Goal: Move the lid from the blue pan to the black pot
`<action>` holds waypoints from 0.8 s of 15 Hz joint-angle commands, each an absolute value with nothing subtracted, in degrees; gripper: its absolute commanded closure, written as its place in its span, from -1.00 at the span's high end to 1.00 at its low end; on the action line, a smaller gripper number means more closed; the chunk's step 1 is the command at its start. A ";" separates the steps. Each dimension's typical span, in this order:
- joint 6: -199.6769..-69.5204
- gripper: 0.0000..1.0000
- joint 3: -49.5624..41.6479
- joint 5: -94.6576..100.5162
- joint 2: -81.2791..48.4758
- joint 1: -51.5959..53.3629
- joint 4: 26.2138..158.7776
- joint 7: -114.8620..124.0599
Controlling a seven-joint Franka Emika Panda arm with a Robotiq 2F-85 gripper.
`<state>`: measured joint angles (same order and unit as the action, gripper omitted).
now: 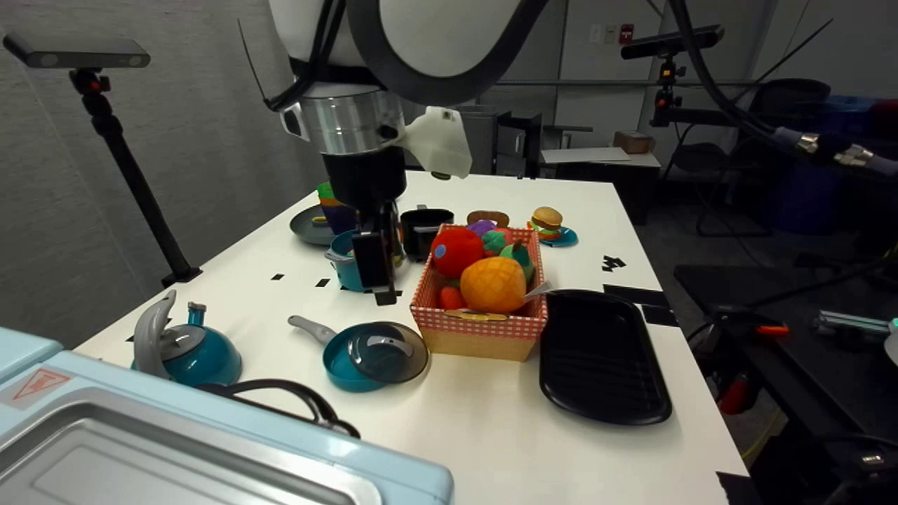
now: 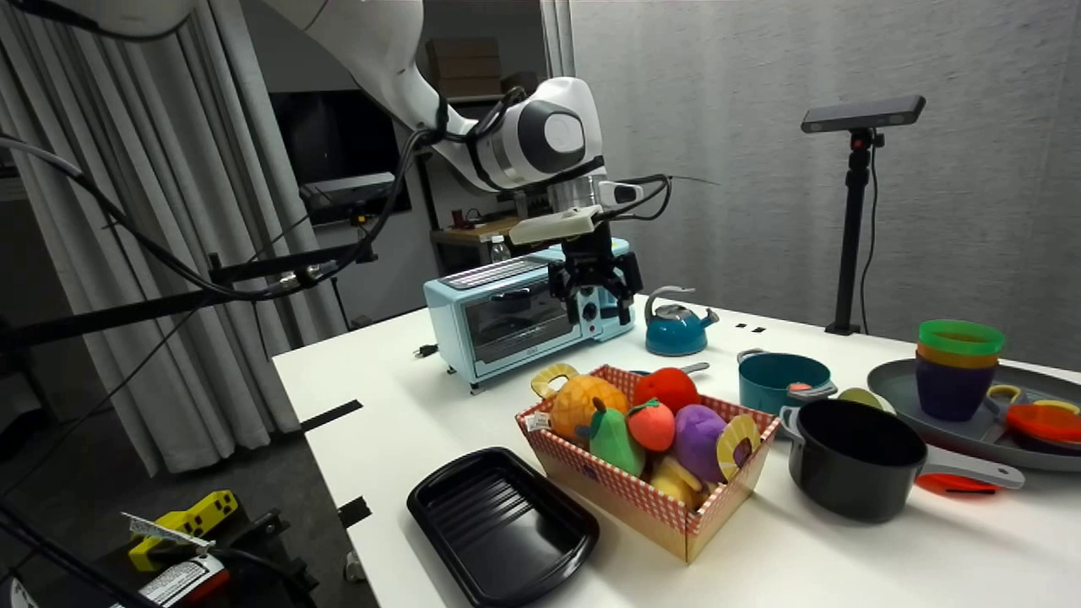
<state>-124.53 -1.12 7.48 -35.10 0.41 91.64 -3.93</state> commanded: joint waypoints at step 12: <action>-123.45 1.00 -0.62 7.31 -38.31 0.07 87.80 -5.57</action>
<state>-123.62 -1.08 7.48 -36.82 0.31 89.04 -4.28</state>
